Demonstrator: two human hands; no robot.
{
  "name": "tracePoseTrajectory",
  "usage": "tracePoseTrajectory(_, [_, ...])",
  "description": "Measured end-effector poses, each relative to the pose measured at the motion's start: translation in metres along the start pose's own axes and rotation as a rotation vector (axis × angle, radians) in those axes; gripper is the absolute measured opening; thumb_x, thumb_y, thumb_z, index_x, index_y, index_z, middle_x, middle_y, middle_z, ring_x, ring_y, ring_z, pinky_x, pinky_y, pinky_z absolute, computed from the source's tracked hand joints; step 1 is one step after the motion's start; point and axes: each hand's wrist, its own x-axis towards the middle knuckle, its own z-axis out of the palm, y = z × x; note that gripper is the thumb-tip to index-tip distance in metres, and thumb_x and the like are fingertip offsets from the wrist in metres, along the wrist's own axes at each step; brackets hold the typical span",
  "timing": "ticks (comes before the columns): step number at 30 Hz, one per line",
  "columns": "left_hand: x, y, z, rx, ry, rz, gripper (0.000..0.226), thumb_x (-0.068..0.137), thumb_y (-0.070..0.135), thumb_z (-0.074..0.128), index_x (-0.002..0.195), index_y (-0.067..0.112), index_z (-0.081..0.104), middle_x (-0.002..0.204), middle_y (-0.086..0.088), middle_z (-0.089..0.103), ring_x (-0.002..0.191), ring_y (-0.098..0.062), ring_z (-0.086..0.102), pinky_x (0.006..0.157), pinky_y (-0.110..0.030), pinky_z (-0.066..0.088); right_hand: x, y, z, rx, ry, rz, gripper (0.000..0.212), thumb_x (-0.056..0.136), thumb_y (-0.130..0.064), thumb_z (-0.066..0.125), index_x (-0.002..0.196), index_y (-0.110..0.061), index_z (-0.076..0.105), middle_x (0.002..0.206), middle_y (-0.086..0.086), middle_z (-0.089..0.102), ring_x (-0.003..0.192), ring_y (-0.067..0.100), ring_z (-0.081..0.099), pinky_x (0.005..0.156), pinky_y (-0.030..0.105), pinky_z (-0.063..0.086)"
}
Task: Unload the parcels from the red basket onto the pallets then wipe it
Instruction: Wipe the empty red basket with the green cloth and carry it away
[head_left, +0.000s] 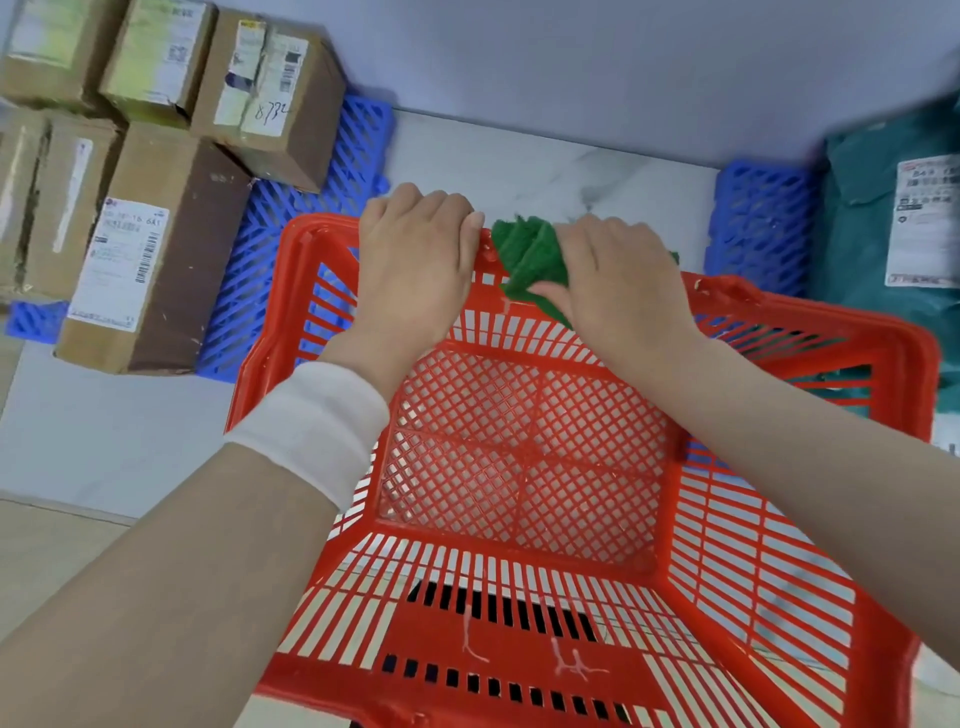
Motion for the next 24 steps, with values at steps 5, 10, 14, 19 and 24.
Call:
tracePoseTrajectory(5, [-0.001, 0.003, -0.003, -0.013, -0.017, -0.025, 0.04, 0.099, 0.029, 0.023, 0.096, 0.009, 0.058, 0.095, -0.011, 0.063, 0.092, -0.03, 0.048, 0.082, -0.039, 0.027, -0.046, 0.01, -0.003, 0.225, 0.178, 0.043, 0.04, 0.08, -0.002, 0.063, 0.118, 0.008, 0.056, 0.121, 0.023, 0.06, 0.114, 0.037, 0.056, 0.097, 0.045, 0.041])
tracePoseTrajectory(10, [0.002, 0.007, -0.008, -0.048, -0.066, -0.084, 0.04, 0.099, 0.028, 0.023, 0.094, 0.008, 0.057, 0.097, -0.012, 0.063, 0.093, -0.03, 0.049, 0.084, -0.04, 0.029, -0.12, -0.021, -0.014, 0.916, 0.25, 0.53, 0.036, 0.087, -0.002, 0.048, 0.119, -0.017, 0.051, 0.115, -0.015, 0.055, 0.104, -0.01, 0.051, 0.093, 0.004, 0.035])
tracePoseTrajectory(14, [0.003, 0.006, -0.009, -0.033, -0.099, -0.083, 0.04, 0.099, 0.028, 0.024, 0.097, 0.008, 0.058, 0.101, -0.013, 0.063, 0.096, -0.032, 0.048, 0.083, -0.039, 0.026, -0.128, -0.042, 0.003, 1.512, 0.469, 1.343, 0.024, 0.098, -0.019, 0.04, 0.119, -0.024, 0.05, 0.12, -0.004, 0.058, 0.11, 0.007, 0.056, 0.1, 0.034, 0.045])
tracePoseTrajectory(19, [0.003, -0.002, -0.009, -0.061, -0.117, 0.017, 0.039, 0.1, 0.027, 0.028, 0.1, 0.008, 0.062, 0.099, -0.012, 0.064, 0.097, -0.033, 0.047, 0.084, -0.038, 0.022, -0.058, -0.032, 0.024, 1.663, 0.901, 1.565, 0.037, 0.099, -0.018, 0.038, 0.136, -0.014, 0.038, 0.137, 0.011, 0.048, 0.12, 0.028, 0.051, 0.104, 0.047, 0.04])
tracePoseTrajectory(24, [0.004, -0.009, -0.011, -0.149, -0.158, 0.076, 0.037, 0.1, 0.026, 0.029, 0.106, 0.017, 0.064, 0.103, -0.006, 0.065, 0.102, -0.029, 0.046, 0.082, -0.035, 0.017, 0.006, -0.101, 0.048, 1.985, 0.887, 1.608, 0.032, 0.099, -0.022, 0.037, 0.13, -0.025, 0.041, 0.136, 0.008, 0.05, 0.118, 0.025, 0.053, 0.106, 0.045, 0.039])
